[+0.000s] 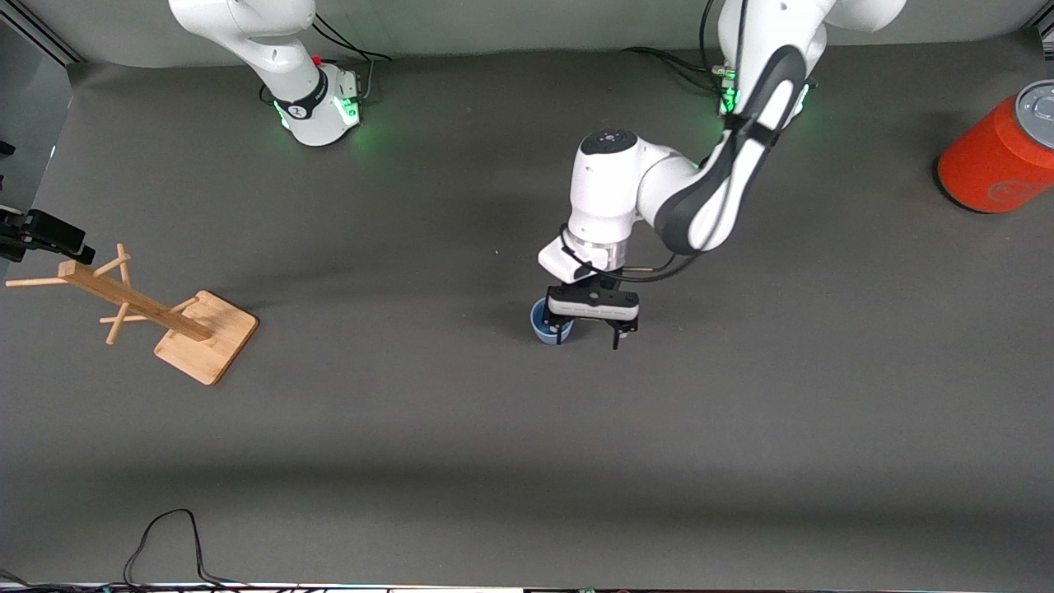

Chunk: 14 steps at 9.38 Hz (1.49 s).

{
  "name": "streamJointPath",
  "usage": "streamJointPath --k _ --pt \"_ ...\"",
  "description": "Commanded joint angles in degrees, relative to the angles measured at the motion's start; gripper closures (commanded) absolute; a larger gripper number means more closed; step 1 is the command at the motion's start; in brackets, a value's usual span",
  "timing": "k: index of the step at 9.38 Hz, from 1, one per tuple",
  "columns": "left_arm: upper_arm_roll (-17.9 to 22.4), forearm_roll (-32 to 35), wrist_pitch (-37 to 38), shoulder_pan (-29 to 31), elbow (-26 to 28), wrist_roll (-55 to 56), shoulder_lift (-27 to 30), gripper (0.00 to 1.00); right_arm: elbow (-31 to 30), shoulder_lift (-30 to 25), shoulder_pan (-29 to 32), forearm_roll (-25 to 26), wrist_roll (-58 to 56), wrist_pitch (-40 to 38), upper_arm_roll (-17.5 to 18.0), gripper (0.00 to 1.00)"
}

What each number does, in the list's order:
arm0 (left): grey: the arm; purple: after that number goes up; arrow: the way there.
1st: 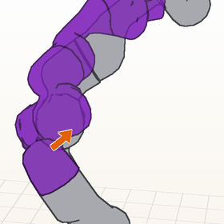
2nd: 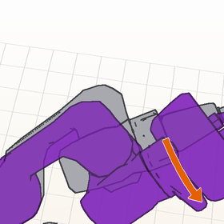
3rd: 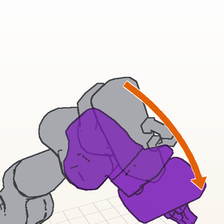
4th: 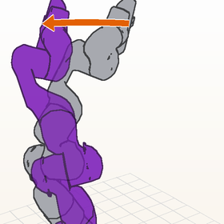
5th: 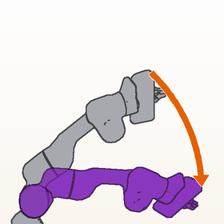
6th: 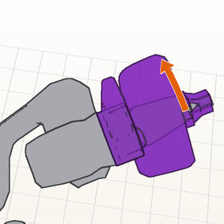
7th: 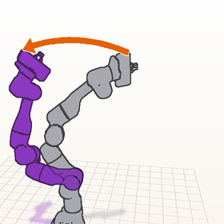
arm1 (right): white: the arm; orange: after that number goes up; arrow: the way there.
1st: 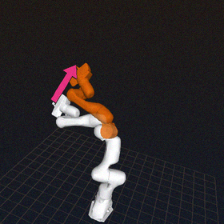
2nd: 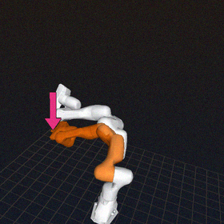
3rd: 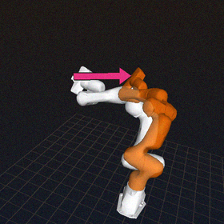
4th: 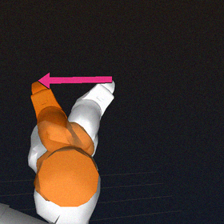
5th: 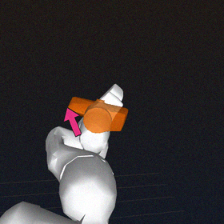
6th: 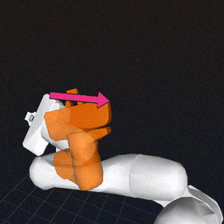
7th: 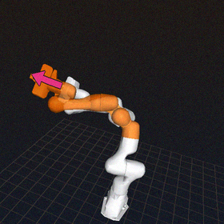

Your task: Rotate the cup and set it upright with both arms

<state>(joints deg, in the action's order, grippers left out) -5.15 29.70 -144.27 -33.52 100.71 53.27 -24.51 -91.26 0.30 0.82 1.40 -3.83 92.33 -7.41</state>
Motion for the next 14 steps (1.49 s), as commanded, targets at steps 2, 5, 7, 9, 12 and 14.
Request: streamJointPath --k 2,5,7,9,12,14 --pt "-0.39 -16.14 25.81 4.12 -15.87 -24.72 0.69 0.00 -1.20 -1.79 -1.87 0.53 1.02 0.05 0.20 0.00" --pt "-0.56 -22.66 35.42 14.76 -13.36 -35.82 8.40 0.00 -2.08 -2.14 -3.27 0.53 1.63 -0.04 0.20 0.00" --pt "-0.56 -24.60 36.60 21.35 -5.49 -42.42 16.47 0.00 -2.08 -2.66 -4.16 0.53 3.04 -1.18 0.29 0.00" --pt "-0.56 -24.87 37.29 28.30 0.26 -48.06 23.52 0.00 -2.17 -2.93 -7.31 0.53 5.15 -3.38 0.29 0.00" --pt "0.83 -27.32 42.65 34.56 0.28 -54.46 26.88 0.00 -2.26 -0.14 -7.68 -0.08 4.62 -2.60 0.46 0.00" --pt "5.05 -28.56 43.98 33.08 -0.16 -55.99 26.98 0.00 -2.26 0.23 -7.51 -0.17 4.36 -1.71 0.38 0.00"
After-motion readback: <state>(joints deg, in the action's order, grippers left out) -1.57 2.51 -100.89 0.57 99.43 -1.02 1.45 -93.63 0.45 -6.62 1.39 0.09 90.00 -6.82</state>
